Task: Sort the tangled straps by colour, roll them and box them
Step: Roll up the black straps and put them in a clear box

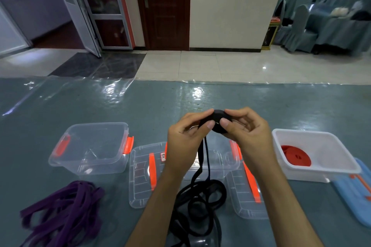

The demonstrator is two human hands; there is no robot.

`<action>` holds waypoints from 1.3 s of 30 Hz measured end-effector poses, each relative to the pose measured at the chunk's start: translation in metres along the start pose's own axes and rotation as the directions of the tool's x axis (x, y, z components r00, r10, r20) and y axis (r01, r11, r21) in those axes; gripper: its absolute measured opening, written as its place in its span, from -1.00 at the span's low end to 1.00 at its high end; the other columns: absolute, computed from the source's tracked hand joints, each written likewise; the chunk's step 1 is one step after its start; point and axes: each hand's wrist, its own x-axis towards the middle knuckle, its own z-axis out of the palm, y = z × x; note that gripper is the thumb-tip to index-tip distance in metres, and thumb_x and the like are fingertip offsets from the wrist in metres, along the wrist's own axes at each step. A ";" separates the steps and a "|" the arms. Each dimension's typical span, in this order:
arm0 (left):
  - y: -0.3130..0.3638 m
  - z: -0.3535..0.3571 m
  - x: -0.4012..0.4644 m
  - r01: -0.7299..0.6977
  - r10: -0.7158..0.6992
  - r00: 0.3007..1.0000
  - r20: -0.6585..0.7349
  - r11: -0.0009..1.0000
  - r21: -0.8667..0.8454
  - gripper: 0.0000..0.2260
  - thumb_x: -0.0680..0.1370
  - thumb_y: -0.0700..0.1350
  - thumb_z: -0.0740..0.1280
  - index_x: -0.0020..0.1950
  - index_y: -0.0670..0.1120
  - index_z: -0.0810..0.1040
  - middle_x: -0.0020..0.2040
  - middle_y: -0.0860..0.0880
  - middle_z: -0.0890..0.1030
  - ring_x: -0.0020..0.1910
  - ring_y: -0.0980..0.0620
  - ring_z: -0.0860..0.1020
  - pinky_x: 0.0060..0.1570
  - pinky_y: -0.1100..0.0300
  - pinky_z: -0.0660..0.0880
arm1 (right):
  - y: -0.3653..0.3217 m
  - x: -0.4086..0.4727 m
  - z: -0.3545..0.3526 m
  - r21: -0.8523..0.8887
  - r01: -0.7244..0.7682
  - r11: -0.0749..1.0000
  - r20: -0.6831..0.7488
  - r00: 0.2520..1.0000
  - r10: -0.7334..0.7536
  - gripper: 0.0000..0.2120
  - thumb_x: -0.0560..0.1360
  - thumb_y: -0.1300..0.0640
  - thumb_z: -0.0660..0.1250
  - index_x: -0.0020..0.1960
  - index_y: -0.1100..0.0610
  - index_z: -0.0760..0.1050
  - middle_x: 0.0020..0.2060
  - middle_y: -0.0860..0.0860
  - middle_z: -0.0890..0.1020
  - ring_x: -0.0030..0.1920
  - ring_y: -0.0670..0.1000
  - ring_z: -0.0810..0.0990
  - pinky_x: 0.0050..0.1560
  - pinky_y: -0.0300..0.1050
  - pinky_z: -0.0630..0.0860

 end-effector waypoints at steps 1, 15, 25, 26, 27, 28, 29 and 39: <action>0.000 0.000 -0.001 0.009 -0.009 1.000 -0.017 1.000 0.005 -0.75 0.54 -0.32 0.51 0.19 -0.09 0.71 0.09 -0.10 0.75 0.14 -0.06 0.72 0.17 0.17 0.62 | -0.001 0.000 -0.001 -0.015 -0.019 1.000 0.004 1.000 0.019 -0.83 0.41 0.16 0.58 -0.03 0.12 0.66 -0.02 0.17 0.78 0.01 0.15 0.79 -0.02 -0.10 0.70; -0.005 -0.013 -0.005 0.034 -0.035 0.998 -0.050 0.999 -0.024 -0.82 0.53 -0.29 0.53 0.07 -0.07 0.75 0.01 -0.11 0.77 0.06 -0.08 0.75 0.09 0.22 0.63 | 0.006 0.004 -0.008 -0.175 -0.073 0.982 0.129 0.987 0.096 -0.78 0.38 0.09 0.64 -0.15 0.05 0.59 -0.07 0.13 0.79 -0.03 0.14 0.80 -0.03 -0.11 0.71; -0.008 -0.019 0.002 -0.044 0.038 0.998 0.052 0.993 0.106 -0.78 0.60 -0.24 0.48 0.22 -0.07 0.74 0.11 -0.07 0.74 0.16 -0.12 0.71 0.18 0.12 0.63 | 0.003 0.002 -0.004 -0.133 -0.044 0.990 0.097 0.994 0.058 -0.76 0.45 0.15 0.58 -0.01 0.16 0.54 0.01 0.15 0.76 -0.03 0.24 0.79 -0.05 0.11 0.74; -0.009 -0.017 0.000 -0.058 0.054 0.998 0.029 0.990 0.129 -0.80 0.60 -0.23 0.49 0.21 -0.08 0.73 0.09 -0.06 0.75 0.14 -0.11 0.72 0.16 0.11 0.64 | 0.001 0.003 -0.003 -0.135 -0.072 0.988 0.108 0.990 0.087 -0.70 0.43 0.13 0.59 -0.02 0.18 0.50 -0.01 0.14 0.76 -0.06 0.24 0.79 -0.11 0.08 0.74; -0.010 -0.015 -0.002 -0.057 0.057 0.998 0.003 0.989 0.137 -0.83 0.59 -0.21 0.49 0.18 -0.08 0.73 0.07 -0.04 0.75 0.11 -0.09 0.73 0.13 0.12 0.65 | 0.000 0.004 -0.003 -0.157 -0.077 0.985 0.108 0.990 0.095 -0.68 0.41 0.12 0.60 -0.02 0.18 0.49 -0.05 0.13 0.77 -0.09 0.23 0.80 -0.16 0.03 0.73; -0.012 -0.013 -0.004 -0.054 0.057 0.998 -0.019 0.989 0.135 -0.85 0.59 -0.21 0.50 0.15 -0.09 0.73 0.05 -0.04 0.76 0.09 -0.08 0.74 0.11 0.14 0.65 | -0.001 0.006 -0.003 -0.180 -0.064 0.982 0.103 0.991 0.083 -0.70 0.41 0.12 0.61 0.00 0.16 0.53 -0.09 0.11 0.77 -0.11 0.20 0.80 -0.19 -0.01 0.73; -0.013 -0.012 -0.005 -0.051 0.055 0.998 -0.027 0.991 0.125 -0.85 0.59 -0.22 0.50 0.14 -0.08 0.73 0.04 -0.05 0.75 0.09 -0.08 0.74 0.10 0.14 0.65 | -0.002 0.006 -0.002 -0.191 -0.040 0.981 0.097 0.993 0.059 -0.73 0.42 0.15 0.61 0.03 0.11 0.59 -0.12 0.10 0.76 -0.12 0.18 0.80 -0.19 -0.03 0.72; -0.004 -0.026 0.000 -0.019 0.020 0.999 -0.028 0.999 0.029 -0.73 0.50 -0.22 0.58 0.15 0.04 0.76 0.08 -0.04 0.77 0.11 -0.04 0.74 0.14 0.22 0.62 | 0.007 0.006 -0.003 -0.190 -0.037 0.981 0.103 0.993 0.057 -0.70 0.38 0.05 0.66 -0.07 0.10 0.57 -0.09 0.12 0.78 -0.04 0.16 0.80 -0.02 -0.08 0.70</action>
